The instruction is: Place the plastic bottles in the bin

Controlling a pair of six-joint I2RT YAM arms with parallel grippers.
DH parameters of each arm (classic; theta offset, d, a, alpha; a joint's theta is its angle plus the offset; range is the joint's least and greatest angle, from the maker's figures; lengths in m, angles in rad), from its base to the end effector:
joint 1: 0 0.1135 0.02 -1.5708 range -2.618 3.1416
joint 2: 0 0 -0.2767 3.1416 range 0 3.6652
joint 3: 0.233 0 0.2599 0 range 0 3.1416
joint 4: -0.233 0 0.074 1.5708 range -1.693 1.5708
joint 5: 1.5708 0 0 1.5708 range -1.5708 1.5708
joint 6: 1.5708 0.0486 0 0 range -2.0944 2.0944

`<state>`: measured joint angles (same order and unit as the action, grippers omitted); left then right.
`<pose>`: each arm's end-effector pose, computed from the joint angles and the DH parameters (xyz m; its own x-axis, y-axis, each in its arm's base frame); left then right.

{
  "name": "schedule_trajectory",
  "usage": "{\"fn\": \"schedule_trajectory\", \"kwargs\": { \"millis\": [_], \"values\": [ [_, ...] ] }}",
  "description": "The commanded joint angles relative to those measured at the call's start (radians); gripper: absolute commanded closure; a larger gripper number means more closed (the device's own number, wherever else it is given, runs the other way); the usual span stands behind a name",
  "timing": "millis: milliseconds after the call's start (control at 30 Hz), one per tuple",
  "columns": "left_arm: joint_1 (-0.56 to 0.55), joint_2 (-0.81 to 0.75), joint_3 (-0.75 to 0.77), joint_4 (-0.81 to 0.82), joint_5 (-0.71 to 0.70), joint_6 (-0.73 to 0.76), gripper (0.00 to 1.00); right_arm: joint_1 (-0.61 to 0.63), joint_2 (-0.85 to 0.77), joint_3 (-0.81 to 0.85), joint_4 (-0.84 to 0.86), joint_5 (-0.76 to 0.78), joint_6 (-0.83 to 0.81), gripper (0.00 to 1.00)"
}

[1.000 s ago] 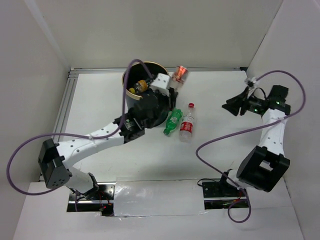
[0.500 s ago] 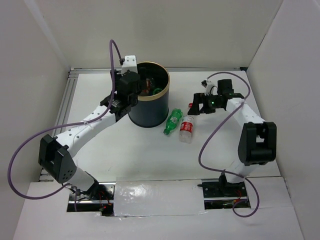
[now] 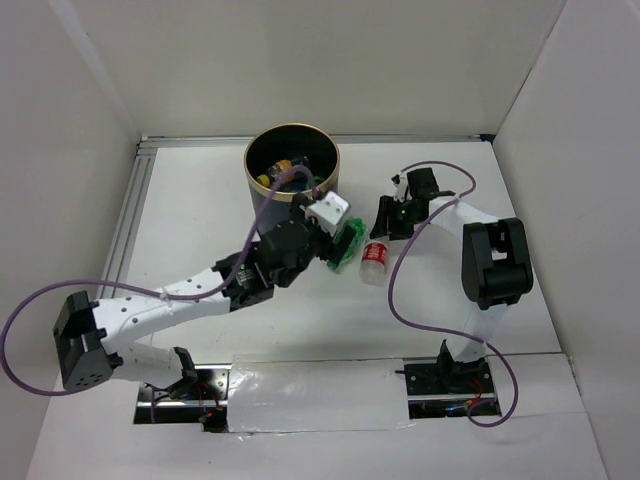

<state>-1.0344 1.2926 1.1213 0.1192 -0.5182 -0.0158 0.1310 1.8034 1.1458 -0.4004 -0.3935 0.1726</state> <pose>0.1840 -0.2623 0.3895 -0.0344 0.0310 -0.9989 0.4934 0.8697 0.0100 0.3733 0.0680 0.1721 -0.9038 0.0409 -0.4259 -0.1542 0.8974 0.4134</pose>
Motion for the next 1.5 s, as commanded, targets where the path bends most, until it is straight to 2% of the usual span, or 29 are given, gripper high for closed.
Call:
{"fn": "schedule_trajectory", "kwargs": {
  "millis": [0, 67, 100, 167, 233, 333, 367, 467, 567, 600, 667, 700, 800, 867, 933, 967, 1000, 1033, 1067, 1167, 1200, 1300, 1333, 1433, 1467],
  "values": [
    [-0.026, 0.054, -0.09, 0.04, 0.024, -0.097, 0.08, -0.005, 0.008, -0.03, 0.046, 0.021, 0.001, 0.49],
    [-0.026, 0.085, -0.12, 0.05, 0.006, -0.136, 0.05, -0.031, 0.017, -0.012, 0.032, -0.016, -0.014, 0.67],
    [-0.026, 0.123, -0.13, 0.05, 0.006, -0.153, 0.03, -0.045, 0.017, 0.003, -0.003, -0.028, -0.047, 0.79],
    [-0.026, 0.166, -0.13, 0.06, -0.005, -0.176, 0.02, -0.094, -0.009, 0.076, -0.04, -0.065, -0.091, 0.85],
    [-0.026, 0.226, -0.12, 0.075, -0.005, -0.176, 0.01, -0.134, -0.058, 0.152, -0.074, -0.108, -0.157, 0.88],
    [-0.026, 0.286, -0.097, 0.102, -0.031, -0.176, 0.01, -0.182, -0.081, 0.385, -0.115, -0.243, -0.229, 0.9],
    [-0.026, 0.33, -0.086, 0.112, -0.049, -0.176, 0.01, -0.182, -0.081, 0.514, -0.115, -0.327, -0.229, 0.91],
    [-0.026, 0.413, -0.042, 0.112, -0.098, -0.176, 0.01, -0.182, -0.07, 0.708, -0.045, -0.479, -0.19, 0.91],
    [-0.015, 0.458, -0.017, 0.112, -0.109, -0.176, 0.01, -0.124, -0.07, 0.778, 0.185, -0.528, -0.074, 0.9],
    [-0.015, 0.485, -0.005, 0.112, -0.126, -0.176, 0.01, -0.063, -0.055, 0.808, 0.289, -0.528, -0.043, 0.9],
    [-0.006, 0.508, 0.006, 0.1, -0.137, -0.185, 0.01, 0.008, -0.012, 0.866, 0.313, -0.499, -0.042, 0.9],
    [-0.006, 0.508, 0.015, 0.1, -0.137, -0.185, 0.01, 0.078, 0.022, 0.958, 0.313, -0.499, -0.042, 0.9],
    [0.006, 0.531, 0.015, 0.088, -0.16, -0.196, 0.01, 0.203, 0.172, 1.135, 0.198, -0.464, -0.067, 0.83],
    [0.007, 0.553, 0.025, 0.07, -0.184, -0.207, 0.01, 0.246, 0.229, 1.135, 0.198, -0.429, -0.067, 0.78],
    [0.028, 0.577, 0.043, 0.043, -0.195, -0.226, 0.01, 0.283, 0.26, 1.135, 0.198, -0.404, -0.067, 0.65],
    [0.028, 0.577, 0.043, 0.043, -0.195, -0.227, 0.01, 0.283, 0.26, 1.135, 0.184, -0.391, -0.067, 0.52],
    [0.04, 0.592, 0.052, 0.031, -0.195, -0.236, 0.01, 0.283, 0.26, 1.125, 0.184, -0.38, -0.067, 0.34],
    [0.049, 0.609, 0.063, 0.017, -0.195, -0.245, 0.01, 0.283, 0.26, 1.109, 0.173, -0.371, -0.067, 0.05],
    [0.05, 0.619, 0.063, 0.017, -0.184, -0.245, 0.03, 0.283, 0.248, 1.109, 0.161, -0.38, -0.079, 0.0],
    [0.05, 0.658, 0.084, 0.008, -0.172, -0.245, 0.08, 0.21, 0.193, 1.073, 0.14, -0.398, -0.079, 0.0],
    [0.05, 0.669, 0.1, 0.008, -0.163, -0.245, 0.15, 0.188, 0.174, 1.056, 0.14, -0.407, -0.079, 0.0],
    [0.05, 0.712, 0.133, -0.001, -0.138, -0.245, 0.24, 0.086, 0.075, 0.932, 0.118, -0.445, -0.079, 0.0],
    [0.05, 0.712, 0.133, -0.001, -0.125, -0.245, 0.34, 0.059, 0.042, 0.887, 0.118, -0.471, -0.088, 0.0],
    [0.05, 0.725, 0.144, -0.001, -0.068, -0.245, 0.52, -0.046, -0.082, 0.697, 0.109, -0.501, -0.138, 0.0],
    [0.05, 0.725, 0.144, 0.01, -0.054, -0.245, 0.65, -0.069, -0.114, 0.601, 0.109, -0.51, -0.162, 0.0]
  ]
}}
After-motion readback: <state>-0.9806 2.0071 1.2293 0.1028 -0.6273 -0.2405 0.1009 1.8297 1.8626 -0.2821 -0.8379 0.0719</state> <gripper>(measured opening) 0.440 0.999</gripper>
